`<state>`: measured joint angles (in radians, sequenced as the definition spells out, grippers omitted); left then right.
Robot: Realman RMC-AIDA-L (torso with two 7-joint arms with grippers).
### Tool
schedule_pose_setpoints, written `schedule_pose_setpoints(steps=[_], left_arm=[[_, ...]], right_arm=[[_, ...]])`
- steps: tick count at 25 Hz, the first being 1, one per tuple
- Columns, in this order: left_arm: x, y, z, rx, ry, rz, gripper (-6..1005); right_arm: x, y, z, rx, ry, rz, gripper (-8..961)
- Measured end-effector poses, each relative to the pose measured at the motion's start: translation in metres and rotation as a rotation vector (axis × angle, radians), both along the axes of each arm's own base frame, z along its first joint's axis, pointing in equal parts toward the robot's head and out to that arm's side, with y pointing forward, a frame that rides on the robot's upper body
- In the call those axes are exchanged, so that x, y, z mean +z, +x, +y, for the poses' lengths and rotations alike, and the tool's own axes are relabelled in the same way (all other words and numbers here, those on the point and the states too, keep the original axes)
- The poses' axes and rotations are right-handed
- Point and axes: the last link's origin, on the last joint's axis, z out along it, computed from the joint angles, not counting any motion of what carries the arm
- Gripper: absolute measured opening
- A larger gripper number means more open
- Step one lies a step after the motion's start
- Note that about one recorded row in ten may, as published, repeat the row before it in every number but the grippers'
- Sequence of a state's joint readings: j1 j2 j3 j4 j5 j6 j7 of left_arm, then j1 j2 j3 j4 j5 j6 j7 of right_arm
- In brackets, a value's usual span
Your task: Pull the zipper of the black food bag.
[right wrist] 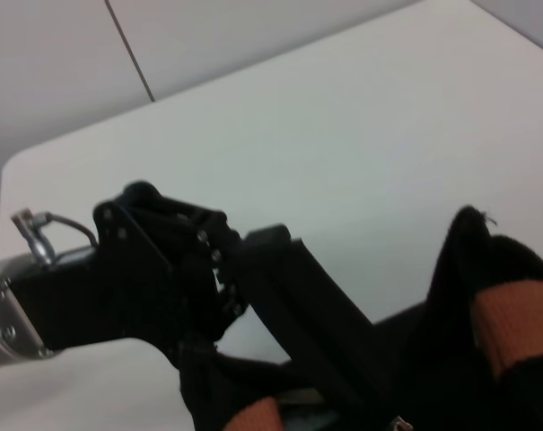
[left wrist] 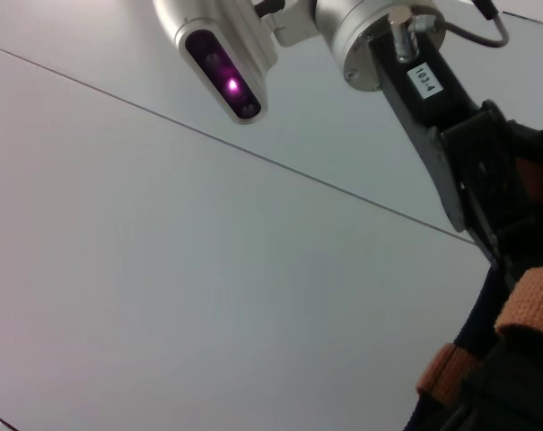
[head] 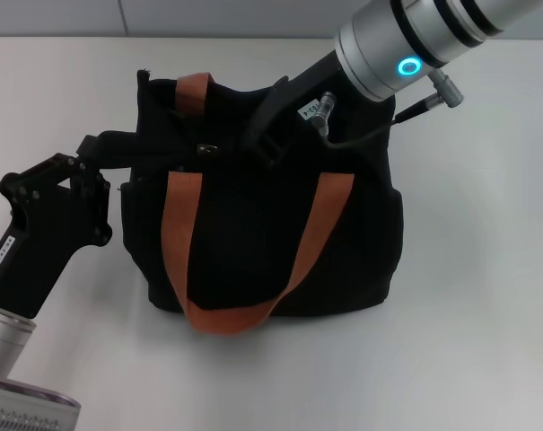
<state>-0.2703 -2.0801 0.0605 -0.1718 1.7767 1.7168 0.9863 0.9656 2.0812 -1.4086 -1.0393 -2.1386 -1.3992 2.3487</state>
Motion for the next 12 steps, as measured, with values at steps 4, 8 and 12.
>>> schedule_pose_setpoints(steps=[4, 8, 12], left_arm=[[0.000, 0.000, 0.000, 0.002, -0.001, 0.001, 18], [0.000, 0.000, 0.000, 0.003, -0.002, 0.002, 18], [0.000, -0.001, 0.000, 0.003, -0.001, 0.002, 18]], right_arm=[[0.002, 0.002, -0.001, 0.000, 0.004, -0.001, 2], [0.007, 0.004, -0.004, 0.006, 0.002, -0.001, 2], [0.018, 0.012, -0.006, -0.004, 0.024, -0.001, 2]])
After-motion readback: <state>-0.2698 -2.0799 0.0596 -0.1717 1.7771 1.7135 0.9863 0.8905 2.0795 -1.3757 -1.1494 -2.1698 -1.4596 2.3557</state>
